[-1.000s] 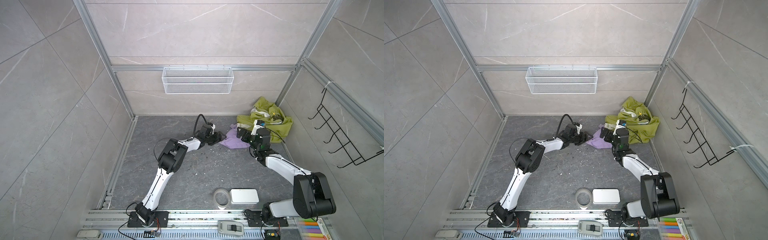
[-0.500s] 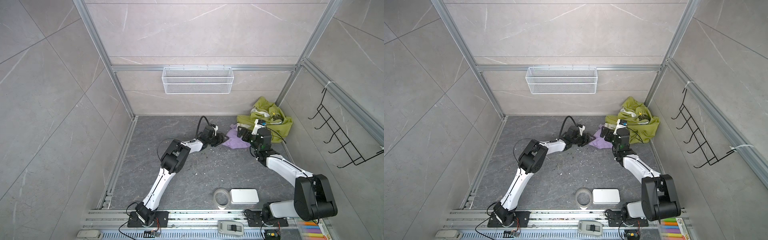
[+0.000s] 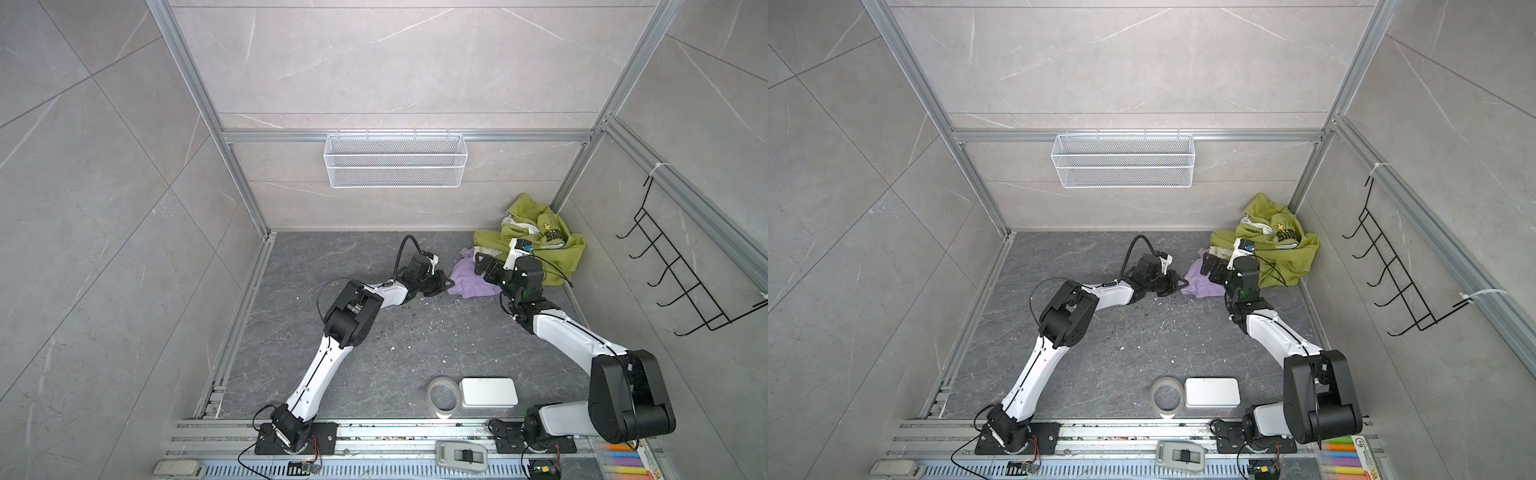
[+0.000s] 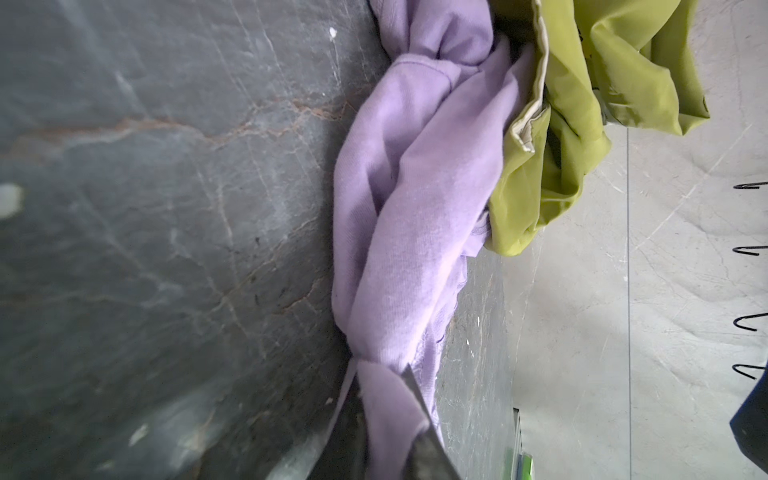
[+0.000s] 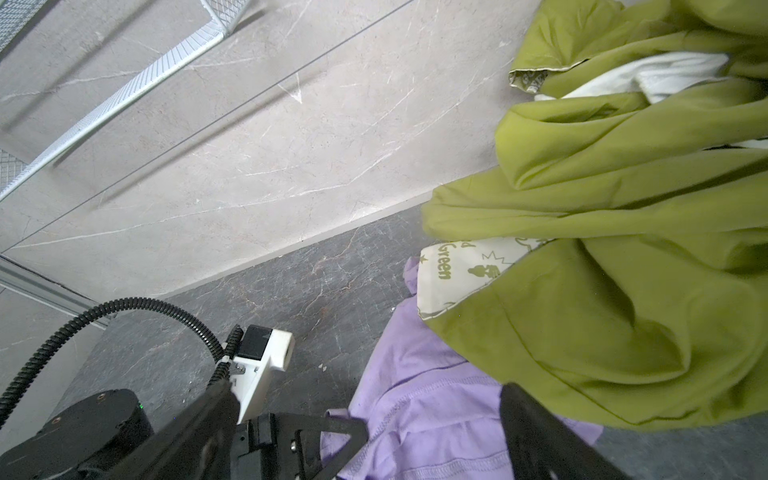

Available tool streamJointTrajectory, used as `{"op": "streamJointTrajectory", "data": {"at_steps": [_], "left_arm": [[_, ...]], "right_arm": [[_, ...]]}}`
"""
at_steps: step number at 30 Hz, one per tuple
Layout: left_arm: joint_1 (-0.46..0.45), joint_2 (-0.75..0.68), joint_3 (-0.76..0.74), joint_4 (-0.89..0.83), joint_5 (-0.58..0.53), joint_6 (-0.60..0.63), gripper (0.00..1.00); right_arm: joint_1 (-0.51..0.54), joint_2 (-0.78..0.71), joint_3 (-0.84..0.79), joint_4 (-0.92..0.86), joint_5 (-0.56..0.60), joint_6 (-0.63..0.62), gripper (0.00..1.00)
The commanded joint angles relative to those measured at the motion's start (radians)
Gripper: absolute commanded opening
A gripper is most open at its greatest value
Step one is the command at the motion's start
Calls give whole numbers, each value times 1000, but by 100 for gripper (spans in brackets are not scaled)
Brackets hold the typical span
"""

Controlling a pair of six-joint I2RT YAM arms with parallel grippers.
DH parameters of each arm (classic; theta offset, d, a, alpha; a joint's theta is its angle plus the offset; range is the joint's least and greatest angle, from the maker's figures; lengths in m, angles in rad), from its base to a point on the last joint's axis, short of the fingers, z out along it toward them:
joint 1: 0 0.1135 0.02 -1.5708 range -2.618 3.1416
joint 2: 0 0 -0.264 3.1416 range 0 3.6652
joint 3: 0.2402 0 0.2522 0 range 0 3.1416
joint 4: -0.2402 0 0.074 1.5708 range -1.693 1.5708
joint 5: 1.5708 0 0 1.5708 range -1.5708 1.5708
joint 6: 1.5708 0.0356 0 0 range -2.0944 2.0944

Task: Pick out a specific cloth from the pile
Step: 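Lower the left gripper and close it on the purple shirt's edge, then pull the purple shirt with the left gripper away from the green shirt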

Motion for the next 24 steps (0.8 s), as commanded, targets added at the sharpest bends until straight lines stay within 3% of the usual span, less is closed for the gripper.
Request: {"op": "streamJointTrajectory", "data": {"at_steps": [1, 8, 24], "left_arm": [[-2, -22, 31, -4, 31, 18, 9], [-2, -55, 32, -2, 26, 25, 0], [-2, -95, 60, 1, 25, 30, 0]], "right_arm": [[6, -29, 15, -13, 14, -1, 100], [4, -46, 11, -17, 16, -4, 100], [4, -85, 0, -34, 30, -21, 100]]}}
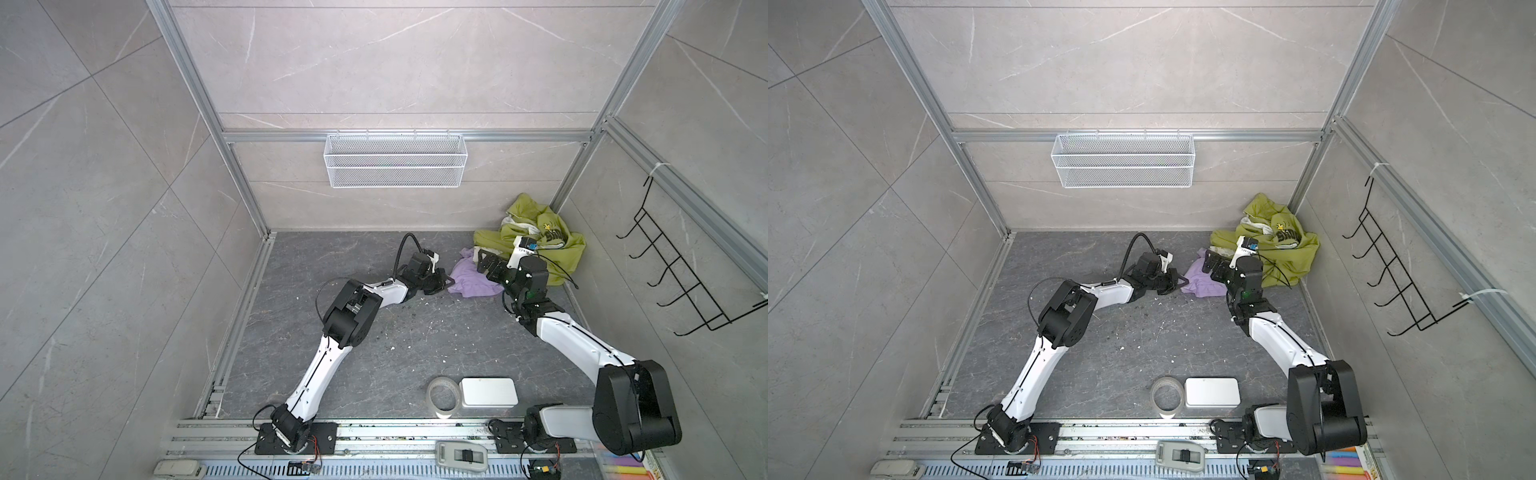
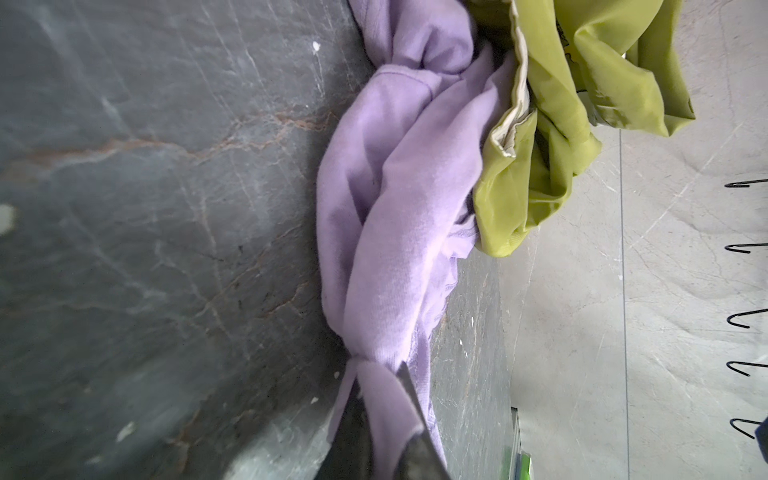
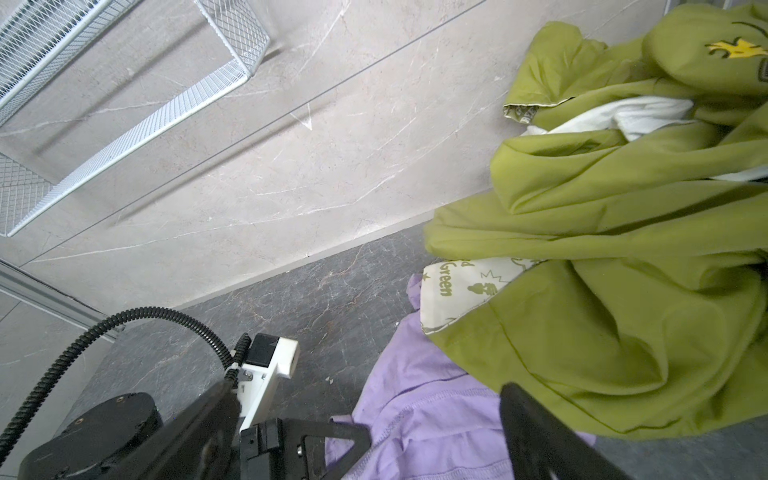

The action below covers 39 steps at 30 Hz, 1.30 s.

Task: Pick out a specific cloth from the pile
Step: 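Pull the purple shirt with the left gripper away from the green shirt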

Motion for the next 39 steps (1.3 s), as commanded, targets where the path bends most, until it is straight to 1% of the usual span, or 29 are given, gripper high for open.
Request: {"op": "streamJointTrajectory", "data": {"at_steps": [1, 8, 27, 32, 39], "left_arm": [[-2, -86, 44, 24, 25, 24, 0], [-2, -112, 40, 50, 11, 33, 0], [-2, -163, 115, 13, -14, 109, 0], [-2, -164, 120, 12, -15, 143, 0], [-2, -163, 131, 10, -15, 156, 0]], "right_arm": [[7, -31, 0, -22, 14, -19, 100], [6, -49, -6, -35, 20, -32, 100], [6, -83, 2, -61, 47, -65, 100], [5, -87, 18, -77, 49, -73, 100], [5, -91, 34, -94, 55, -78, 100]]}}
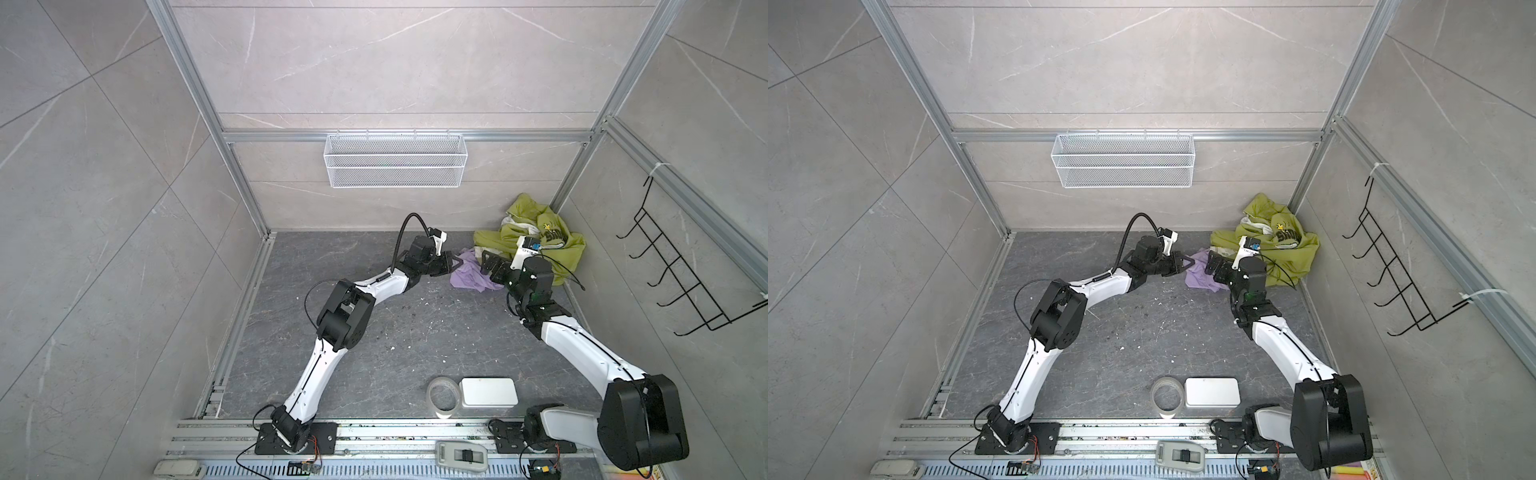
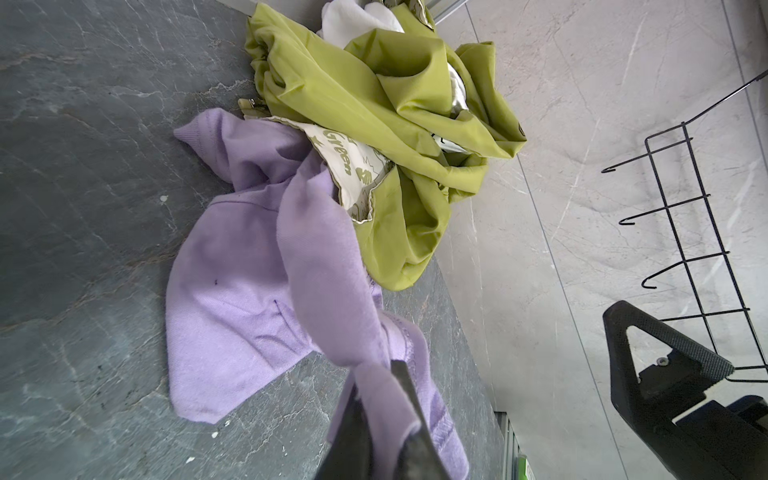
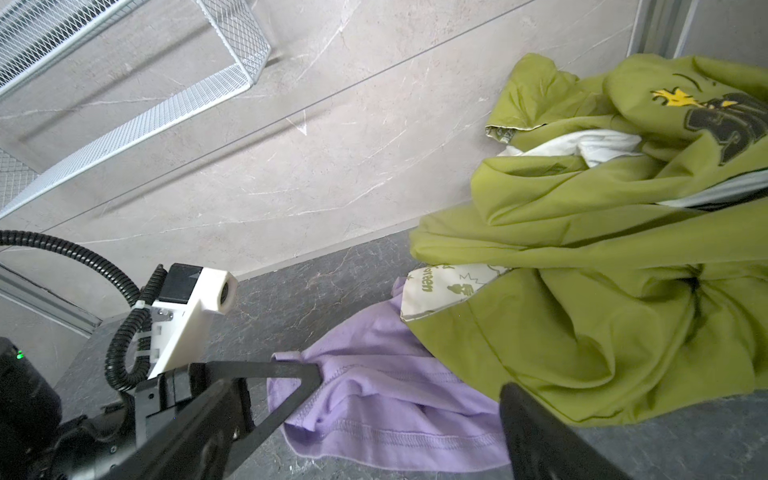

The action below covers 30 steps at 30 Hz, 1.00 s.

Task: Pick out a specific cloth from the pile
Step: 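Pull the purple shirt with the left gripper away from the green shirt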

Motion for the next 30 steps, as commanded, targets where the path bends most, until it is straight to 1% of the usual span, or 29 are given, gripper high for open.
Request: {"op": "streamJointTrajectory", "data": {"at_steps": [1, 5, 12, 17, 23, 30], "left_arm": [[-1, -102, 51, 21, -8, 36, 0], [0, -115, 58, 19, -8, 40, 0], [-1, -155, 71, -5, -2, 70, 0], [-1, -183, 74, 1, -14, 89, 0], [-2, -183, 122, -18, -2, 97, 0], [-2, -205, 129, -20, -12, 113, 0]], "right_arm": [[5, -27, 37, -25, 23, -20, 100], [5, -43, 41, -34, 22, -38, 100], [5, -69, 49, -69, 54, -80, 100], [5, -85, 45, -78, 51, -78, 100], [6, -101, 32, -77, 35, -62, 100], [6, -108, 24, -80, 25, -55, 100]]}}
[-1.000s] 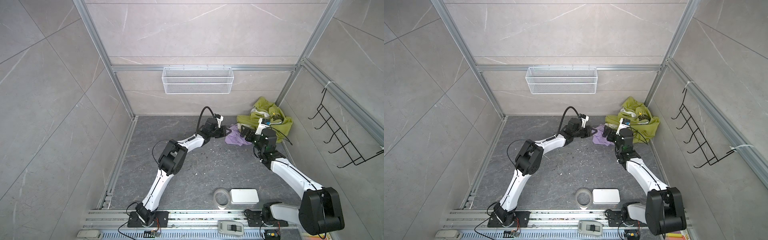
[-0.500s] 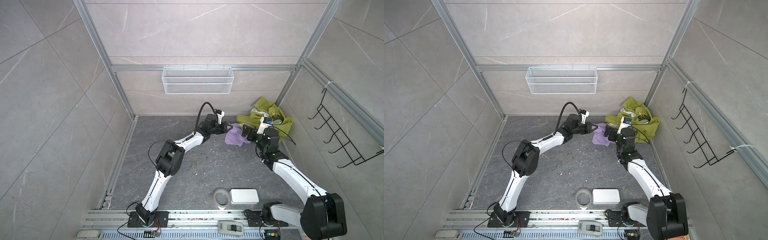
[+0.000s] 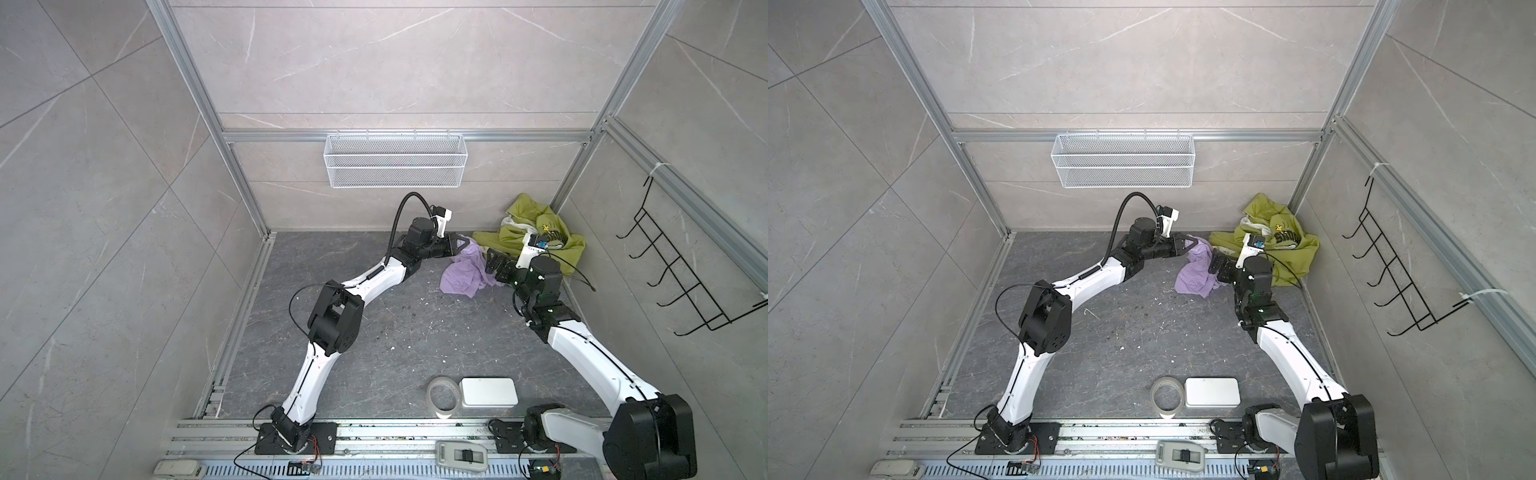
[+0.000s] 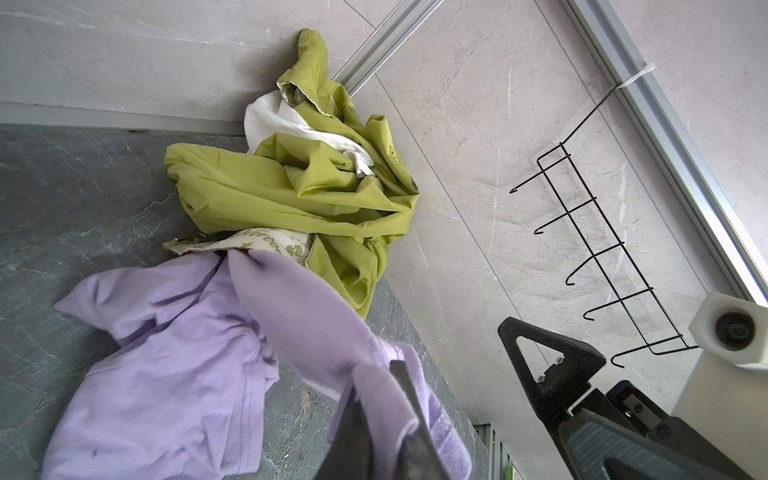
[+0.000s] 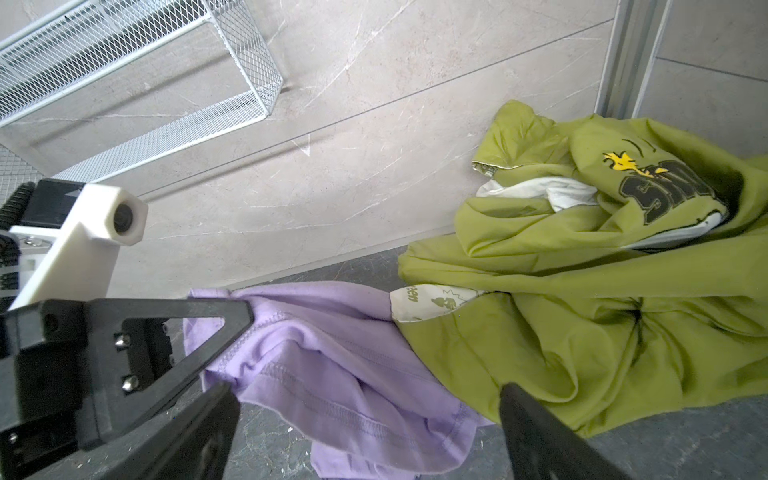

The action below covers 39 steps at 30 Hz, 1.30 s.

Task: Pick out a specific cloth from the pile
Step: 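Pull the purple shirt with the left gripper away from the green shirt, then lift the purple shirt upward with the left gripper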

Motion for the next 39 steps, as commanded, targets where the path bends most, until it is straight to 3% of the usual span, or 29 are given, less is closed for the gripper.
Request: {"op": "streamJointTrajectory", "data": {"at_steps": [1, 39], "left_arm": [[-2, -90, 43, 34, -14, 35, 0], [-2, -179, -9, 33, -66, 92, 0]], "right_arm": [[5, -25, -1, -9, -5, 2, 100], [4, -45, -17, -6, -11, 12, 100]]}}
